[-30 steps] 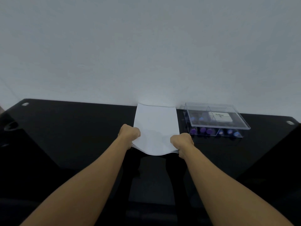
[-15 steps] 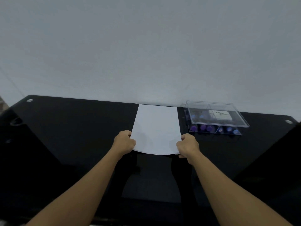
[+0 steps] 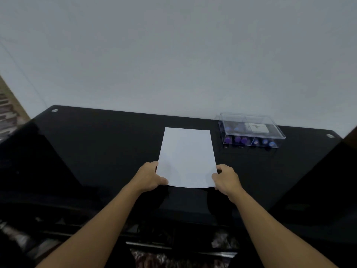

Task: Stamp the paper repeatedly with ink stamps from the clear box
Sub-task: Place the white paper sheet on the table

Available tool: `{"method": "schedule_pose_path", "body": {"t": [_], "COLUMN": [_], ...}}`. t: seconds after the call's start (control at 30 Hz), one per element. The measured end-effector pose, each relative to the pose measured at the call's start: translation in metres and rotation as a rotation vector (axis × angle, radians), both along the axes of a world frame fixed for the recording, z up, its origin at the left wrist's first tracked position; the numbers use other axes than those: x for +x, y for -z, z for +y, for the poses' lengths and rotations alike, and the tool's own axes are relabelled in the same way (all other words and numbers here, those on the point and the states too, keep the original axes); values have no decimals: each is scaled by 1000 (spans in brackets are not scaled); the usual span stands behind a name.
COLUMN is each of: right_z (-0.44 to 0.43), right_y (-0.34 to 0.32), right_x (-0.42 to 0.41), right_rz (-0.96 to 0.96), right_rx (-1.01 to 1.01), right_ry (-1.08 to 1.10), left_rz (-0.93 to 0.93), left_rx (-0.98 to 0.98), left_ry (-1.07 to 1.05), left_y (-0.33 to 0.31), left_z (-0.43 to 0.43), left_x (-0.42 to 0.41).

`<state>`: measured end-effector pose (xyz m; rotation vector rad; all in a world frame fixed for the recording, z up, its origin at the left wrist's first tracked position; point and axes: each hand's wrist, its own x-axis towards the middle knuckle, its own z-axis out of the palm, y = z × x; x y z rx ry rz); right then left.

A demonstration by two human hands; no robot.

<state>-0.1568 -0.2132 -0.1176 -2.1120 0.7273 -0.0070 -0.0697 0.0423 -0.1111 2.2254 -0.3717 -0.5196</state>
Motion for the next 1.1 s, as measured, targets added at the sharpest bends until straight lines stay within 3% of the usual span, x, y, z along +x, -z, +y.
{"method": "schedule_pose_path", "body": {"t": [0.57, 0.83, 1.1], "right_z": [17, 9, 12], "right_y": [-3, -15, -18], "right_x": [-65, -74, -78], "right_rz": [59, 240, 211], "right_rx": [-147, -41, -93], "right_ry": [-173, -376, -388], "left_rz": [-177, -204, -148], "left_rx": [146, 201, 196], "left_ry": [118, 89, 84], "left_y": [9, 10, 3], "left_z": [35, 37, 39], "left_x": [-57, -60, -56]}}
